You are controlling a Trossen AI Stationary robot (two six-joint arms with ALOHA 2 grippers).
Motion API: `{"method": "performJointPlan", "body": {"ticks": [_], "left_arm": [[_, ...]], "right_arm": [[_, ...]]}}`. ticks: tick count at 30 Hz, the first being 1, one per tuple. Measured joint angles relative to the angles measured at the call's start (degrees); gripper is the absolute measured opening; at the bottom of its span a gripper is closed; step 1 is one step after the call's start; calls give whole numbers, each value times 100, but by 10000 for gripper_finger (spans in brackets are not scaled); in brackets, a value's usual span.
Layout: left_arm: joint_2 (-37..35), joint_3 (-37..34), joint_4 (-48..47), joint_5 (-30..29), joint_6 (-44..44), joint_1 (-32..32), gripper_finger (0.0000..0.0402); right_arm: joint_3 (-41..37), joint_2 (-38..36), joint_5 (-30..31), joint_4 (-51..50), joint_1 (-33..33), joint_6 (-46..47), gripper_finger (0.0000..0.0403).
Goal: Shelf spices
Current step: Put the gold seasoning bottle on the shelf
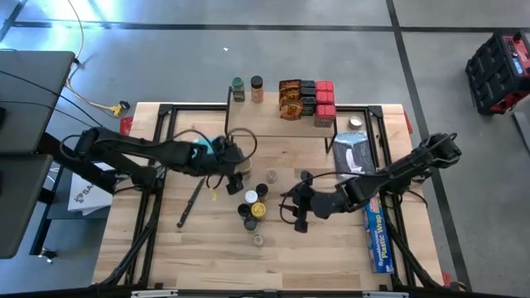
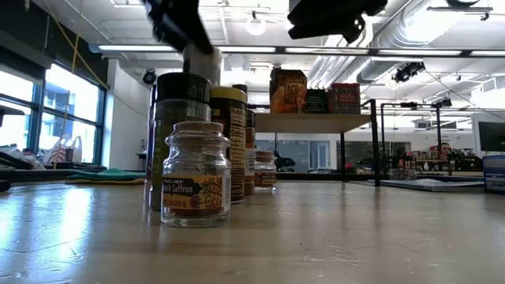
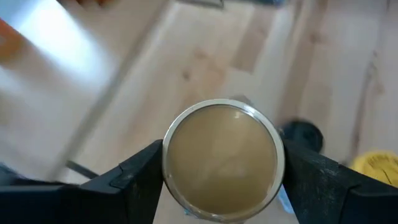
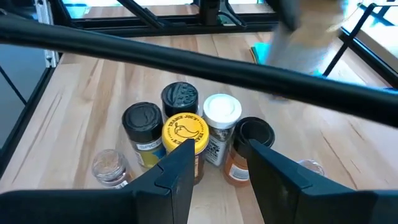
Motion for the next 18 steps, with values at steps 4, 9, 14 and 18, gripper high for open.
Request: {"method": "performJointPlan", "body": {"ticks": [4,9,14,18], "left_arm": [[-4,632,-263,-144,379,329,267],[-4,1099,-543,-140,912,1036,267],[0,1171,-580,218,1310,2002,267],[12,1171,-569,610,1395,2712,267]], "right_arm": [[0,0,2,-1,35,2,140],[0,0,50,-1,58,2,140],[0,0,50,-3,59,6,140],[0,0,52,-3,57,10,140]]}}
